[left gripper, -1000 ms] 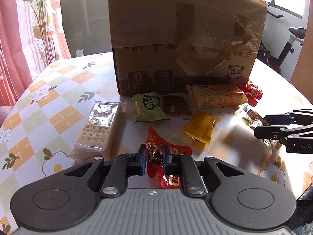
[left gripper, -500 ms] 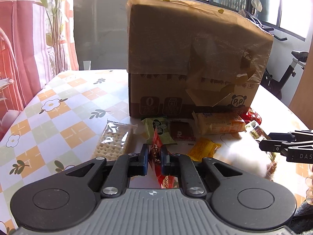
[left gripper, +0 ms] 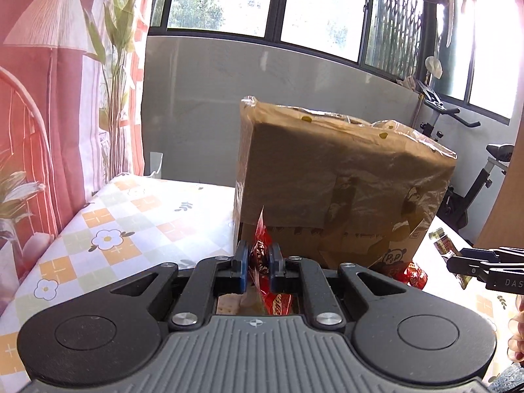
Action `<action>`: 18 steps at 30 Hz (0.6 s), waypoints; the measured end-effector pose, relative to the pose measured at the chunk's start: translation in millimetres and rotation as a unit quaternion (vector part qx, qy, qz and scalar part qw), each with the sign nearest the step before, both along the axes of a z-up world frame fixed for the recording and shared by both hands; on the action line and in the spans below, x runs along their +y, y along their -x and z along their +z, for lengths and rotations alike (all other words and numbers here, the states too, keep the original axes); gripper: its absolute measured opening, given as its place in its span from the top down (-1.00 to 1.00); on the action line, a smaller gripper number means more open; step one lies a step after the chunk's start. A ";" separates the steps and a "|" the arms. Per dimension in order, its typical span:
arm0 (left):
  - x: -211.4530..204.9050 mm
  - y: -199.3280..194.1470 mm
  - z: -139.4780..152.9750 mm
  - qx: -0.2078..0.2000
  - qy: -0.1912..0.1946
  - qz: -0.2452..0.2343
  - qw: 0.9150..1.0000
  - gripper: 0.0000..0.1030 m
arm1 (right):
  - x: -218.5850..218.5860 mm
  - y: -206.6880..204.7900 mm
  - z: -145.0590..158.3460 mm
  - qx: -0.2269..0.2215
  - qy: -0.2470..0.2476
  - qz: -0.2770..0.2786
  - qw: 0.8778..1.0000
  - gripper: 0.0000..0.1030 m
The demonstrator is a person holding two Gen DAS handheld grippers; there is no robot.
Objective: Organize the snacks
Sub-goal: 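Open both tools over the box to drop the red bag and gold pouch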
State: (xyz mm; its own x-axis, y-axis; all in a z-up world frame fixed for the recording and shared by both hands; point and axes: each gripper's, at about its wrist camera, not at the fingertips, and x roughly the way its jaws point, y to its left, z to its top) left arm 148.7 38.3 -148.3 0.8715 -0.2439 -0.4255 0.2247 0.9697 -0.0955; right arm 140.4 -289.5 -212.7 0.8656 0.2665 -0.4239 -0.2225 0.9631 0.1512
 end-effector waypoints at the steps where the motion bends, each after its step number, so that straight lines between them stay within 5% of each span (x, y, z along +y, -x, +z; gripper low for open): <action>1: 0.3 -0.7 7.3 -0.011 0.002 -0.002 1.000 0.75 | 0.0 0.0 6.1 -0.009 -0.002 0.000 1.000 0.02; 11: -16.5 -22.4 76.2 -0.115 0.017 -0.011 0.993 0.75 | 0.1 -12.0 75.9 -0.101 -0.026 0.008 0.995 0.02; 18: -42.7 -65.0 101.9 -0.151 0.006 -0.041 0.988 0.75 | -1.9 -67.2 108.8 -0.122 -0.018 0.004 0.992 0.02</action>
